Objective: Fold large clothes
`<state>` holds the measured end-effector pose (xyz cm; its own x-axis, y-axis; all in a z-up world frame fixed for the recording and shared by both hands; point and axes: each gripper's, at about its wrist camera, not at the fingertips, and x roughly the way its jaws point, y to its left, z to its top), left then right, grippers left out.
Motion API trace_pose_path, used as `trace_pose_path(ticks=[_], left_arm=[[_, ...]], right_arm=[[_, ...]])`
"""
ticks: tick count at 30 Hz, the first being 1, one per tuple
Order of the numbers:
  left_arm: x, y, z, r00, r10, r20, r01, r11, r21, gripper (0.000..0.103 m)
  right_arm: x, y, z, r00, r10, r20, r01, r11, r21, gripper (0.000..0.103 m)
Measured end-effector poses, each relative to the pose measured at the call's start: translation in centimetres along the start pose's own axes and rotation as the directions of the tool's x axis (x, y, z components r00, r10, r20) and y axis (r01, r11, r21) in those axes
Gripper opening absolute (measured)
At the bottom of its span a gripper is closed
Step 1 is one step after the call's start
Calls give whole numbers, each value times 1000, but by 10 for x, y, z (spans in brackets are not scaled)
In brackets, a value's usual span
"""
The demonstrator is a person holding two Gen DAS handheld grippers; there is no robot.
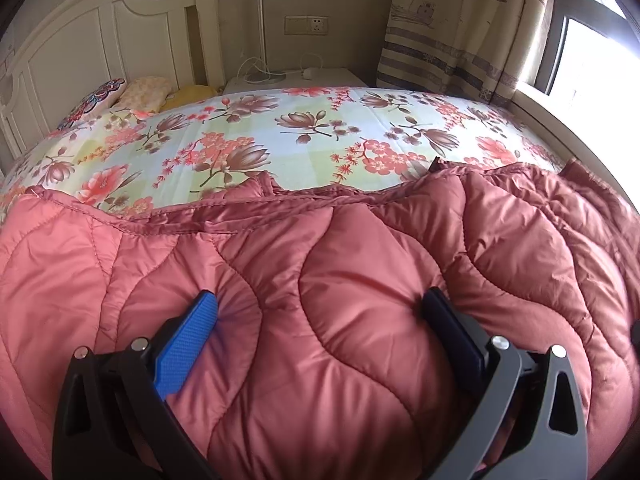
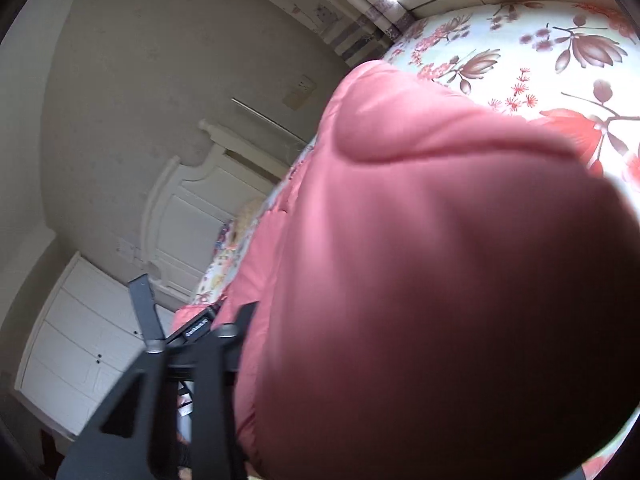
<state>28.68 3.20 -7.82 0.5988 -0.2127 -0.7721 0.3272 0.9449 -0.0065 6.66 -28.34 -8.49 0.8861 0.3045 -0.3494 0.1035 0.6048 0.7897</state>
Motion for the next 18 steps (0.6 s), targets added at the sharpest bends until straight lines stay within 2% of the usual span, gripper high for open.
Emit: trace_pose_path(ticks=[4,6,8,9,11,13,15,16,18], left_arm=[[-17,-28,6,1000,15,-1,-14,996,88,101],[-31,-51,17,994,72,78,-83,984,156,101],[-36,-66,29,986,109,130,-130,977,169,101],[-34,-71,36,985,110,129,-129,980,152,101],[-19,-83,45,995,69,77,-78,990,116,101],[-1,-105,43,998,51,28,-54,988,143,101],[19,-138,30,990,137,32,-140,955,261,101],[24,-151,25,980,191,64,-201,929,310,101],[24,-156,27,972,221,83,-236,914,331,101]], right_arm=[[-26,22,0,997,38,68,-30,994,-109,35],[-45,30,3,991,51,122,-30,985,-168,35],[-65,30,9,983,56,174,-20,980,-198,35],[-76,29,13,977,46,206,0,976,-219,35],[-89,26,19,968,10,250,57,964,-259,35],[-95,19,23,965,-20,262,91,961,-261,35],[-94,12,24,963,-59,262,130,956,-263,35],[-93,11,24,963,-73,259,145,951,-272,35],[-88,14,21,961,-98,258,176,937,-303,35]])
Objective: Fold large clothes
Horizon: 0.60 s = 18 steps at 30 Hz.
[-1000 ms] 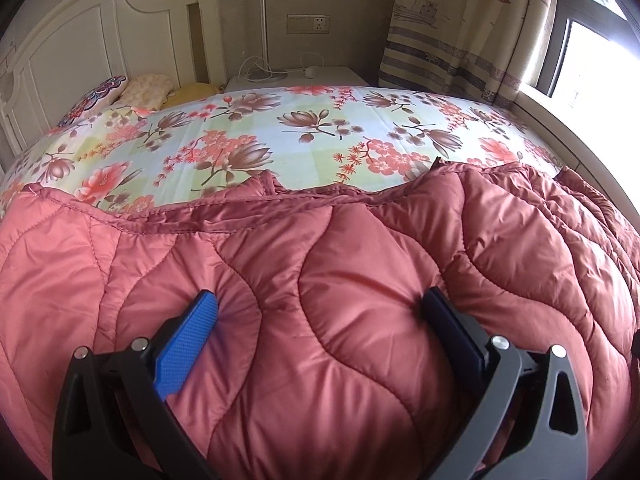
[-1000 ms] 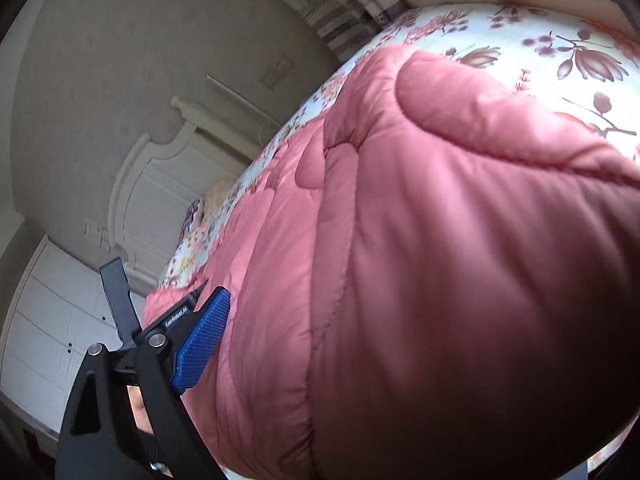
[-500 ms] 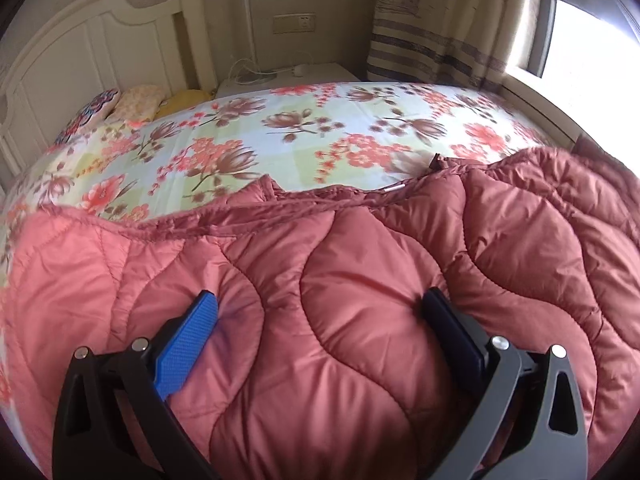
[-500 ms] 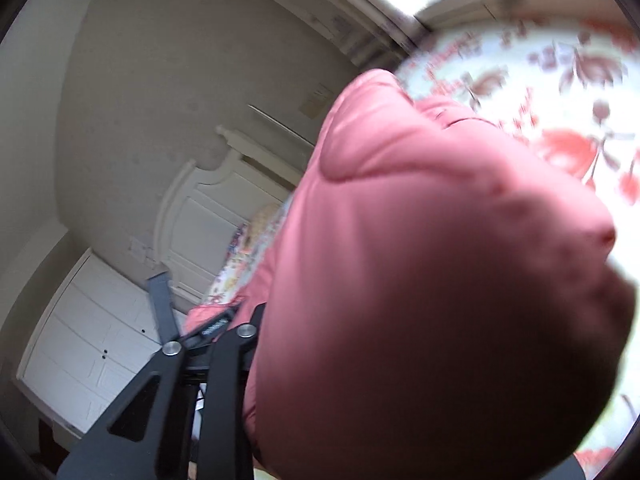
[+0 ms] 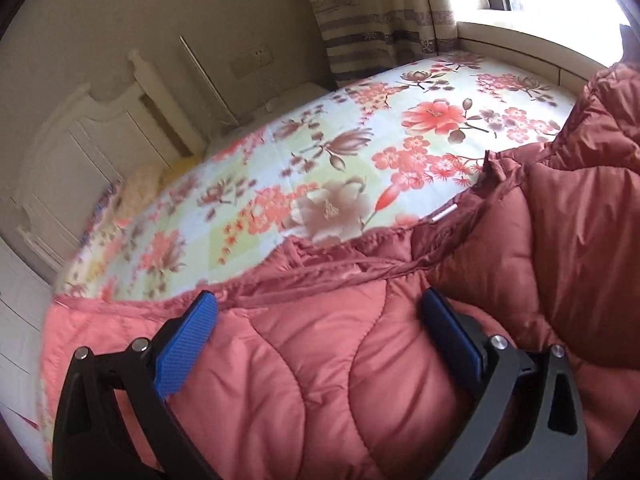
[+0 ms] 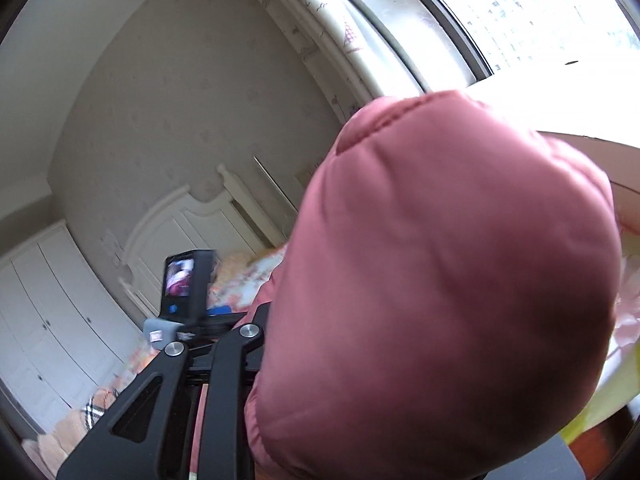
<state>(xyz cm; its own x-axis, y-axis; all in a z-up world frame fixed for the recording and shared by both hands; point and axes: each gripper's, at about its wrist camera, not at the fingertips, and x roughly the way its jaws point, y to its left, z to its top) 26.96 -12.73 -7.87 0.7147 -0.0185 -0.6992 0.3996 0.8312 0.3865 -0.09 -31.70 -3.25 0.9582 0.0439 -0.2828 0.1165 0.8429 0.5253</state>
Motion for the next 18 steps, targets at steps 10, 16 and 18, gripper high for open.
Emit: trace_pose_path(ticks=[10,16,18], left_arm=[[-84,44,-29,992,-42,120,58,990,-131,101],[-70,2,-65,992,-27,124,27,1000,1,101],[-62,10,-68,991,-65,117,72,996,-57,101]], right_arm=[[-11,11,3,999,-30,14,31,992,-124,35],[-11,22,-1,999,-31,10,33,987,-160,35],[-8,25,-1,999,-39,2,39,983,-180,35]])
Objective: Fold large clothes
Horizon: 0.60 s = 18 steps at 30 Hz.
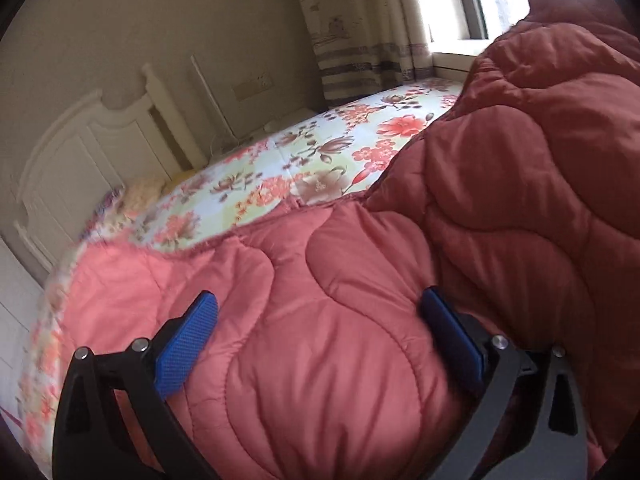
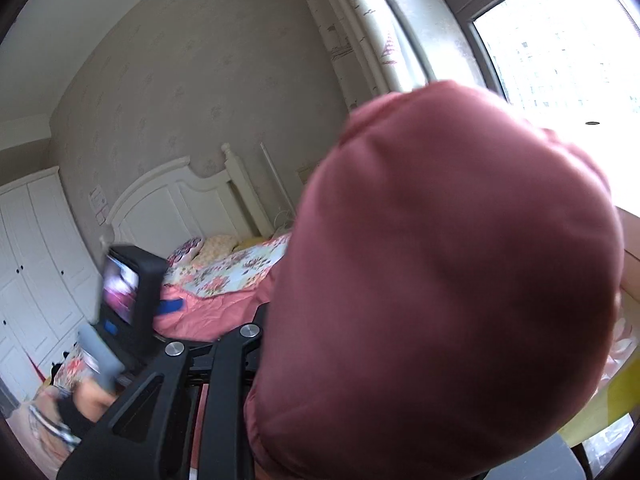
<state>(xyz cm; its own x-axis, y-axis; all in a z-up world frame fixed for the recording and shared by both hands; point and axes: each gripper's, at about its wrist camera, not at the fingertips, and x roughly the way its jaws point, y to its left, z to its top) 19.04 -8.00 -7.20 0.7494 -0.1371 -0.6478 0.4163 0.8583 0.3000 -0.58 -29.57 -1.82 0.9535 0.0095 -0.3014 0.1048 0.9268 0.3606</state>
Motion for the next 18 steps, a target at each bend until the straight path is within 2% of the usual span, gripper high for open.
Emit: trace_pose_path(ticks=[4,7,8,10,13,16,18], left_arm=[[1,9,1,999,-47,-20,47,999,-20,101],[-7,23,17,992,-119,-31,118,992,-41,101],[-10,32,30,993,-118,-14,117,991,-60,101],[-7,45,54,998,-70,-7,69,994,-89,101],[30,42,80,995,-37,-97,31,997,-66,101],[75,11,74,985,12,-174,-4,999,48,101],[83,5,66,984,10,-176,3,997,73,101]], right_arm=[[0,10,3,1000,-11,9,11,999,-42,35],[-3,16,3,1000,-18,14,19,998,-62,35],[-5,18,1,1000,-19,14,20,997,-71,35],[-4,18,0,1000,-24,12,25,997,-77,35],[-2,16,-1,1000,-20,11,21,997,-70,35],[-6,22,0,1000,-18,9,19,997,-77,35],[-3,19,1,1000,-21,-2,20,997,-74,35]])
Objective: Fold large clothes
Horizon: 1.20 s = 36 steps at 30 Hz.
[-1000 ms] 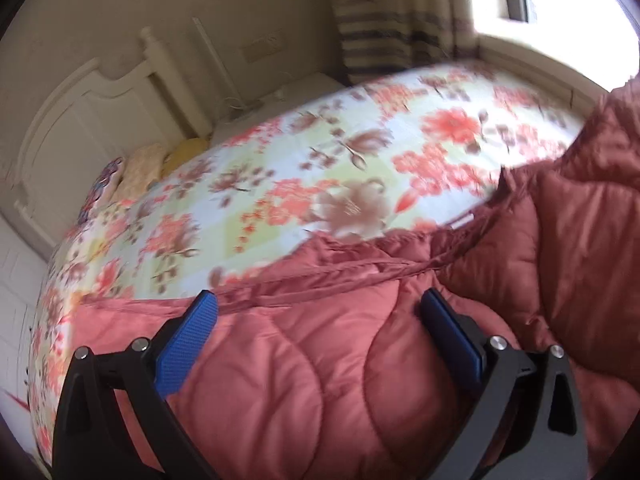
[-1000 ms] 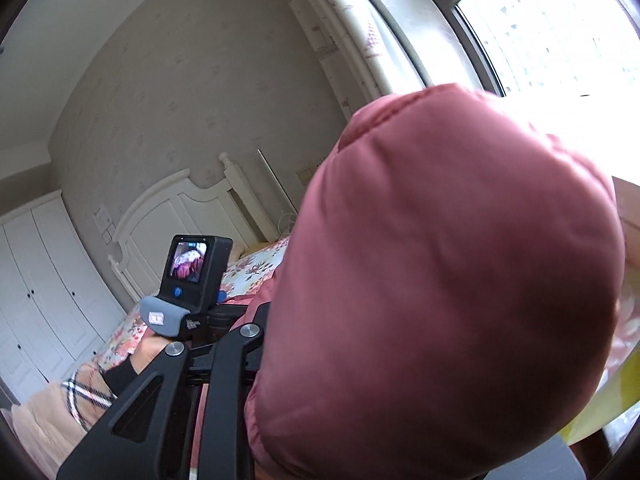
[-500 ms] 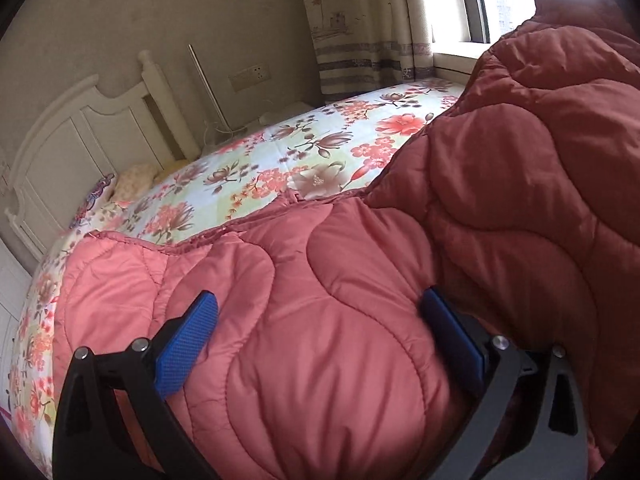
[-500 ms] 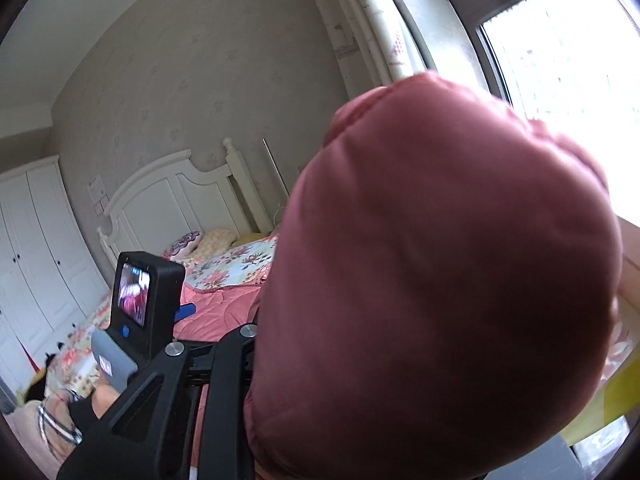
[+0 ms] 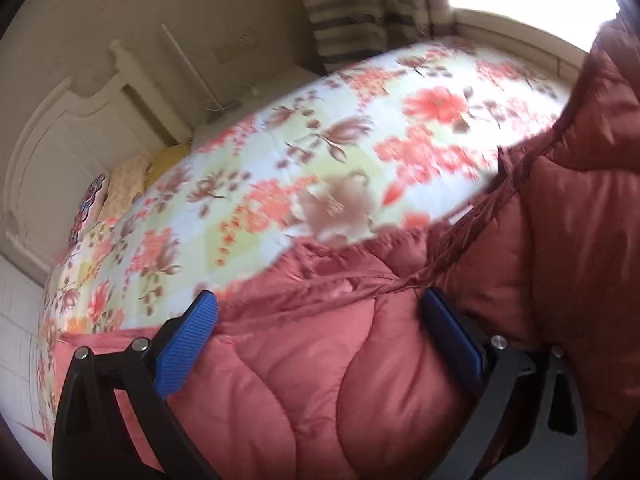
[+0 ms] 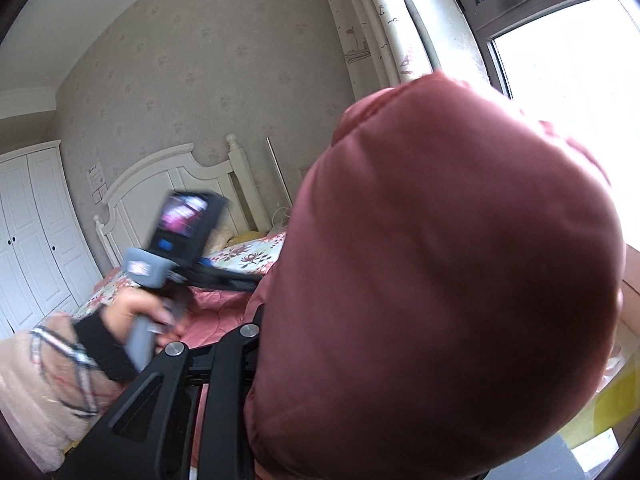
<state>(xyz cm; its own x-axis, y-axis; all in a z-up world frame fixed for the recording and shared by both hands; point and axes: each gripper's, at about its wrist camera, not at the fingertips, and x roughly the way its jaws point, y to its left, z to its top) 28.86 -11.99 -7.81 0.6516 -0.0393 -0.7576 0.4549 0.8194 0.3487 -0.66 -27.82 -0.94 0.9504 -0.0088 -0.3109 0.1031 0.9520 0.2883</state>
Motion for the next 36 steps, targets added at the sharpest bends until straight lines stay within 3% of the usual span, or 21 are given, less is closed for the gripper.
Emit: trace_pose_path(ticks=[3,5,9,12,16,19,24,28,36], left_arm=[[-19,15,-3,999,14,40,-12,999,-51,100],[-51,26,-14,994,0,114,8,998,-70,101],[-105,32,-48,977,-7,215,18,999,-46,101],[-123,25,-75,972,-25,233,28,1000,-8,101],[-118,11,-98,969,-147,198,147,989,15,101],[-110,2,-115,966,-132,222,124,991,46,101],[-87,11,-124,952,-205,228,219,975,-38,101],[-83,7,-122,961,-180,212,192,981,-36,101],[-85,14,-124,955,-200,219,218,974,-61,101]], right_arm=[[-5,0,1,1000,4,-8,-4,1000,17,35],[-5,-3,0,1000,7,-12,-6,1000,24,35],[-5,-7,-2,1000,11,-10,-10,999,34,35],[-4,-6,-1,1000,11,-11,-11,999,47,36],[-4,-2,5,1000,3,-19,-2,999,42,36],[-2,0,7,1000,-9,-29,10,1000,25,36],[1,18,11,999,-44,-32,44,999,-29,36],[4,61,19,997,-75,-4,74,986,-151,36],[29,160,-2,992,-123,32,125,899,-419,36]])
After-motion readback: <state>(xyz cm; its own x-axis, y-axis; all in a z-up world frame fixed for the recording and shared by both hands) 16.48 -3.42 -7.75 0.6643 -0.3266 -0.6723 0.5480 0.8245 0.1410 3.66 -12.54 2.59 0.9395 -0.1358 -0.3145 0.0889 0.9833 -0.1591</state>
